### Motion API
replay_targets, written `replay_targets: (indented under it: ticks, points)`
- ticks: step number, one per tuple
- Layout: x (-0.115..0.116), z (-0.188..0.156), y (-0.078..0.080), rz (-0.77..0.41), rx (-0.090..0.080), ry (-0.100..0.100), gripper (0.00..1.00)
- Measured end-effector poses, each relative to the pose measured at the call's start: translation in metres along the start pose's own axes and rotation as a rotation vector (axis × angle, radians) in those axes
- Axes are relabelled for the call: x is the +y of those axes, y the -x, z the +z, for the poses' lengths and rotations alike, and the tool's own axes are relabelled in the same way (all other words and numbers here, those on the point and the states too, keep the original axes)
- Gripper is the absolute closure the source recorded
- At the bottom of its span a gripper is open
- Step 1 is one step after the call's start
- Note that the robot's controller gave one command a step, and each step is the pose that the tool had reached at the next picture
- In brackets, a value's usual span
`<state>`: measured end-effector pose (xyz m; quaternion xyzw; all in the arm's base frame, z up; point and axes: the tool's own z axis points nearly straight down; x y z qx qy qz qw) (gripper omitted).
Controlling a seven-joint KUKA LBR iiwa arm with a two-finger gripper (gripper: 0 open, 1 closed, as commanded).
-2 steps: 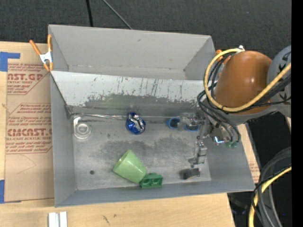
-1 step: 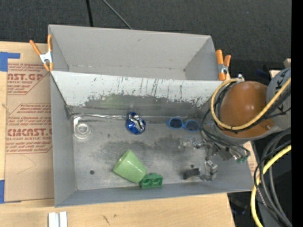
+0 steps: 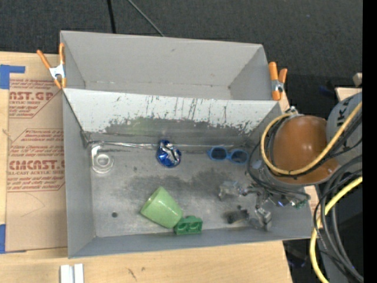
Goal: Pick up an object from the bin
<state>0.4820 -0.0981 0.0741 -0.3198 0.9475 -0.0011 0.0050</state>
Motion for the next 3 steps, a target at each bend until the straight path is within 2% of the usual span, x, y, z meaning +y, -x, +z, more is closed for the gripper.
replay_targets:
  ticks: [1, 2, 3]
  points:
    - [0.001, 0.001, -0.002, 0.001, 0.007, 0.005, 1.00]
    - [-0.001, -0.124, 0.014, 0.004, 0.002, 0.000, 1.00]
    - [-0.042, -0.205, 0.037, 0.019, -0.001, -0.004, 1.00]
